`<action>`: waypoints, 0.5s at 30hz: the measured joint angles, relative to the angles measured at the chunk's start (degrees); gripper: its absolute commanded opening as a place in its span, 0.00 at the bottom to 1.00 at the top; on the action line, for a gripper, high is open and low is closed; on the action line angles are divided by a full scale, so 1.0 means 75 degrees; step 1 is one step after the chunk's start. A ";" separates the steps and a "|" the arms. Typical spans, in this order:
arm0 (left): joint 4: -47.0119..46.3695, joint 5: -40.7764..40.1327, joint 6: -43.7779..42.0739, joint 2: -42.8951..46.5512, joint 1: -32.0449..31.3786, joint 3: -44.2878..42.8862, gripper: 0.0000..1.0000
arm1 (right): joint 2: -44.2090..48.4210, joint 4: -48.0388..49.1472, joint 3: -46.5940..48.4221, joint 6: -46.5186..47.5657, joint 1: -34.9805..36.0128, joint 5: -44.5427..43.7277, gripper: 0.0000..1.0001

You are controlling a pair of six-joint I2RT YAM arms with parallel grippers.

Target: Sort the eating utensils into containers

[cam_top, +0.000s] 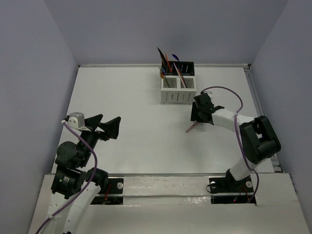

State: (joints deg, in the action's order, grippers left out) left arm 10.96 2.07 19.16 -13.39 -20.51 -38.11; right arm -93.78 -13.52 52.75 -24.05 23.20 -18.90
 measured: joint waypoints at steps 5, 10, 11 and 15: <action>0.0000 0.0015 0.0000 0.0000 0.0000 0.0000 0.99 | -0.0350 0.0085 0.0006 -0.0254 0.0000 -0.0012 0.46; 0.0000 0.0015 -0.0003 0.0000 0.0000 0.0000 0.99 | -0.0513 0.0239 0.0090 -0.0437 0.0000 -0.0102 0.33; 0.0000 0.0015 0.0000 0.0000 0.0000 0.0000 0.99 | -0.0516 0.0251 0.0093 -0.0463 0.0000 -0.0117 0.31; 0.0000 0.0017 -0.0003 0.0000 0.0000 0.0000 0.99 | -0.0519 0.0265 0.0090 -0.0542 0.0000 -0.0227 0.19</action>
State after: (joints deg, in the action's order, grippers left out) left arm 10.96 2.20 19.14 -13.39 -20.51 -38.11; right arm -97.67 -11.53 53.43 -28.12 23.20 -20.60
